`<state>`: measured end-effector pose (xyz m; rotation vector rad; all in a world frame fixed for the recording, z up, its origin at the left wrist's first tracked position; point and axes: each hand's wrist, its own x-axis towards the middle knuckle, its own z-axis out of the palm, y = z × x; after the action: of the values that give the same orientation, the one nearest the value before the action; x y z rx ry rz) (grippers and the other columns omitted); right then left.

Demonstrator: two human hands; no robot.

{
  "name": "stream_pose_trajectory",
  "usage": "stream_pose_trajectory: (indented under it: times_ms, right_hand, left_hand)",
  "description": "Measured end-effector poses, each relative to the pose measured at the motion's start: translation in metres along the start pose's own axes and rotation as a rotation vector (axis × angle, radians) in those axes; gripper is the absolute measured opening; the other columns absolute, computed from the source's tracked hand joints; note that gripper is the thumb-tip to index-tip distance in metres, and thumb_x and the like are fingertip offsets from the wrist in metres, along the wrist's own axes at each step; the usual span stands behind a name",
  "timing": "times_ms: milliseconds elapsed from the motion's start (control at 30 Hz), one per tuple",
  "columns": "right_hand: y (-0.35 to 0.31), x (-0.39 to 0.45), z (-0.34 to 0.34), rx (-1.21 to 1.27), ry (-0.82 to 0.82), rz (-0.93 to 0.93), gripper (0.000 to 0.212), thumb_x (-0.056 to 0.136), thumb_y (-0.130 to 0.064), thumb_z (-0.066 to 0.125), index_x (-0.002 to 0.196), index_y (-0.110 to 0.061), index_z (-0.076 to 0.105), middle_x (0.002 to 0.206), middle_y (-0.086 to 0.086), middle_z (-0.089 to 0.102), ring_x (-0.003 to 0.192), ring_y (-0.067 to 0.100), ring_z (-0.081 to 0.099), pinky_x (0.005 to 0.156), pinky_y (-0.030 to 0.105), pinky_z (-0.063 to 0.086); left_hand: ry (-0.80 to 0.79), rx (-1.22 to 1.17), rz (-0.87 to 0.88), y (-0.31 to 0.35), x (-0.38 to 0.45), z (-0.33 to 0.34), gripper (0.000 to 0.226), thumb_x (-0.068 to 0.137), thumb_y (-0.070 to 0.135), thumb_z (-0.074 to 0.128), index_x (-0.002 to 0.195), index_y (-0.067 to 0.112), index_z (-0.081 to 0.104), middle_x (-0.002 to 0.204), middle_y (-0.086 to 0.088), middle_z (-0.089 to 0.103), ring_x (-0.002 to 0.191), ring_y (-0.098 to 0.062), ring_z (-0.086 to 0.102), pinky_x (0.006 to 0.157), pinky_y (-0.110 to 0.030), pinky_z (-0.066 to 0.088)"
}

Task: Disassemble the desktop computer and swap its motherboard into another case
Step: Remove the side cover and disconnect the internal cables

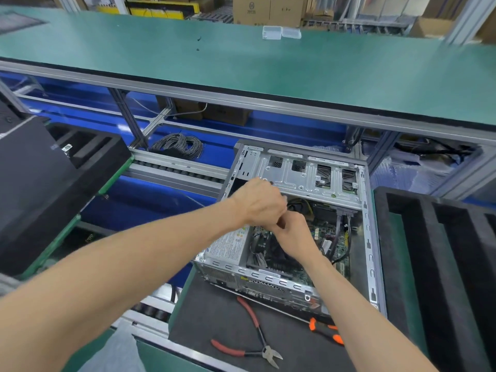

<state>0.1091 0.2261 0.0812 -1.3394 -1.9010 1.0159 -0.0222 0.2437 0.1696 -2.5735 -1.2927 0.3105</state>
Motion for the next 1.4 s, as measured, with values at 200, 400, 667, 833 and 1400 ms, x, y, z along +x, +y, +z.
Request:
stream_pose_trajectory:
  times_ms: [200, 400, 667, 833, 1400]
  right_hand:
    - [-0.003, -0.001, -0.001, -0.011, 0.009, 0.046, 0.047, 0.092, -0.009, 0.068, 0.054, -0.021, 0.044, 0.041, -0.01, 0.044, 0.039, 0.004, 0.039, 0.044, 0.015, 0.031]
    - [-0.006, -0.002, -0.001, 0.009, -0.034, 0.053, 0.037, 0.093, -0.026, 0.071, 0.062, -0.01, 0.06, 0.044, -0.006, 0.046, 0.037, 0.006, 0.035, 0.041, 0.017, 0.028]
    - [0.002, -0.001, -0.001, 0.004, -0.02, 0.133, 0.035, 0.091, 0.004, 0.056, 0.057, -0.005, 0.05, 0.046, 0.008, 0.048, 0.046, 0.007, 0.029, 0.046, 0.023, 0.022]
    - [-0.005, -0.002, -0.003, 0.01, -0.046, 0.047, 0.017, 0.098, -0.016, 0.062, 0.101, -0.002, 0.07, 0.077, 0.011, 0.07, 0.064, 0.018, 0.063, 0.056, 0.031, 0.05]
    - [-0.001, -0.002, -0.001, 0.056, -0.071, 0.063, 0.023, 0.099, -0.023, 0.062, 0.084, -0.006, 0.068, 0.06, 0.011, 0.062, 0.044, 0.006, 0.042, 0.044, 0.018, 0.033]
  left_hand:
    - [-0.03, -0.092, -0.194, 0.011, -0.003, -0.01, 0.032, 0.1, 0.022, 0.037, 0.077, 0.017, 0.058, 0.059, 0.002, 0.041, 0.06, -0.023, 0.056, 0.055, -0.033, 0.045]
    - [-0.022, 0.172, 0.384, -0.022, -0.002, -0.01, 0.048, 0.109, 0.037, 0.018, 0.089, 0.011, 0.053, 0.068, 0.001, 0.047, 0.058, -0.02, 0.05, 0.058, -0.036, 0.047]
    - [-0.102, -0.239, -0.365, 0.027, 0.017, -0.014, 0.017, 0.089, 0.015, 0.046, 0.075, 0.018, 0.056, 0.06, 0.0, 0.038, 0.065, -0.028, 0.051, 0.05, -0.031, 0.029]
    - [0.02, 0.13, 0.338, -0.012, 0.002, -0.008, 0.037, 0.107, 0.037, 0.029, 0.094, 0.012, 0.052, 0.069, 0.0, 0.042, 0.058, -0.021, 0.045, 0.05, -0.034, 0.04]
    - [-0.029, 0.128, 0.351, -0.019, 0.01, -0.004, 0.039, 0.108, 0.036, 0.024, 0.09, 0.012, 0.05, 0.071, -0.001, 0.054, 0.058, -0.021, 0.053, 0.055, -0.035, 0.042]
